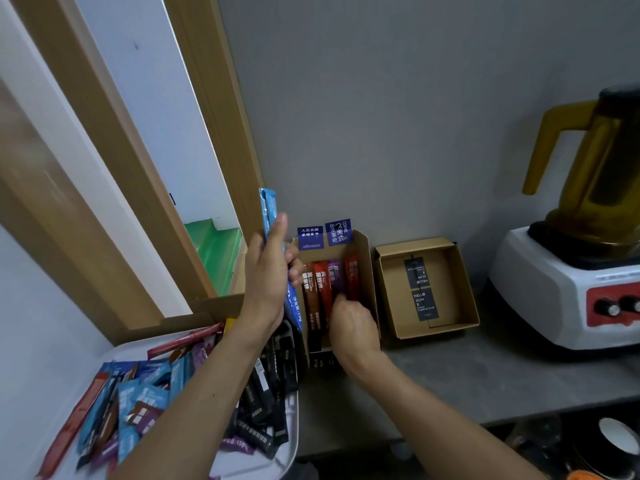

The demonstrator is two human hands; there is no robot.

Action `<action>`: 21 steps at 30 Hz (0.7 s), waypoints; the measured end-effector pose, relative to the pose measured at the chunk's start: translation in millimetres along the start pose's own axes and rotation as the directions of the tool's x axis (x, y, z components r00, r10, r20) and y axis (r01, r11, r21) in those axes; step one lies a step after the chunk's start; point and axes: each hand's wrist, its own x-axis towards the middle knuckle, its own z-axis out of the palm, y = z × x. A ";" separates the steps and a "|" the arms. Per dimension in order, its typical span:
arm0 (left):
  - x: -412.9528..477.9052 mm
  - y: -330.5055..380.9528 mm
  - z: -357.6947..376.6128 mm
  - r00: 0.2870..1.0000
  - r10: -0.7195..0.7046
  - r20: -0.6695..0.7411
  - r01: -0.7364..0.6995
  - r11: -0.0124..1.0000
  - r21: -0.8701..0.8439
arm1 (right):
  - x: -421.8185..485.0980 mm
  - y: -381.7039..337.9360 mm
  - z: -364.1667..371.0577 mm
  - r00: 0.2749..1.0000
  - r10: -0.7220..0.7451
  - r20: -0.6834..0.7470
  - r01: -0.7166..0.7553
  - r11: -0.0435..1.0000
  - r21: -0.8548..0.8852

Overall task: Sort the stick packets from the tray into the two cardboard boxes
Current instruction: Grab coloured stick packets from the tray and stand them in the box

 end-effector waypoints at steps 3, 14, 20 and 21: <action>-4.5 7.9 -3.2 1.000 0.018 0.019 -0.016 0.992 -0.129 | 3.9 2.3 2.6 1.000 0.002 -0.008 -0.002 1.000 0.027; -9.7 1.8 -4.1 0.997 0.081 -0.010 -0.081 0.995 -0.055 | -24.6 -3.4 -20.4 0.994 -0.072 -0.087 0.108 0.835 0.540; -9.3 -10.0 -1.8 0.996 0.069 0.050 -0.078 0.975 0.207 | -44.7 -4.4 -50.9 0.984 -0.137 0.109 -0.060 0.318 0.946; -9.2 -10.5 -1.8 0.995 0.053 0.080 -0.070 0.973 0.220 | -45.9 -3.0 -51.0 0.987 -0.133 0.093 -0.042 0.341 0.939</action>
